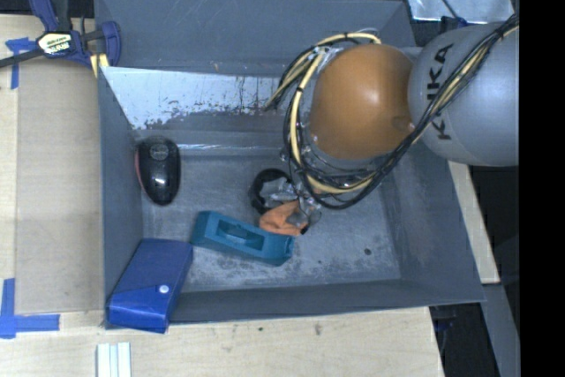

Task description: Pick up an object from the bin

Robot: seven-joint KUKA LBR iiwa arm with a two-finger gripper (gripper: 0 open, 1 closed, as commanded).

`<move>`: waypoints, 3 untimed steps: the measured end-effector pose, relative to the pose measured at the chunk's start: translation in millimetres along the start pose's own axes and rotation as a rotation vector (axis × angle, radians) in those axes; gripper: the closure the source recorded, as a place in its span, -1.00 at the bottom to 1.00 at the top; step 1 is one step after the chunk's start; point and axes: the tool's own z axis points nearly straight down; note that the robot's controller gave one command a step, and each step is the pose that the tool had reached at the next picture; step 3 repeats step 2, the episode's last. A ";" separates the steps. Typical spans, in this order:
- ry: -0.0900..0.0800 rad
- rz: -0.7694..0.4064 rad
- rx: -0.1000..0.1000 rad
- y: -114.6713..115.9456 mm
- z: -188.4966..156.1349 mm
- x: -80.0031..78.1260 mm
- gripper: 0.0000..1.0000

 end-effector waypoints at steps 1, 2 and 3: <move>0.005 -0.016 -0.010 -19.6 37.8 26.0 1.00; -0.008 -0.003 0.013 -15.0 47.7 43.4 1.00; -0.008 -0.003 0.013 -15.0 47.7 43.4 1.00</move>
Offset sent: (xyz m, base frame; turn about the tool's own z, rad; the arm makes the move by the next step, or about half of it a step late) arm -0.0363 -0.0264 -0.0621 -0.0080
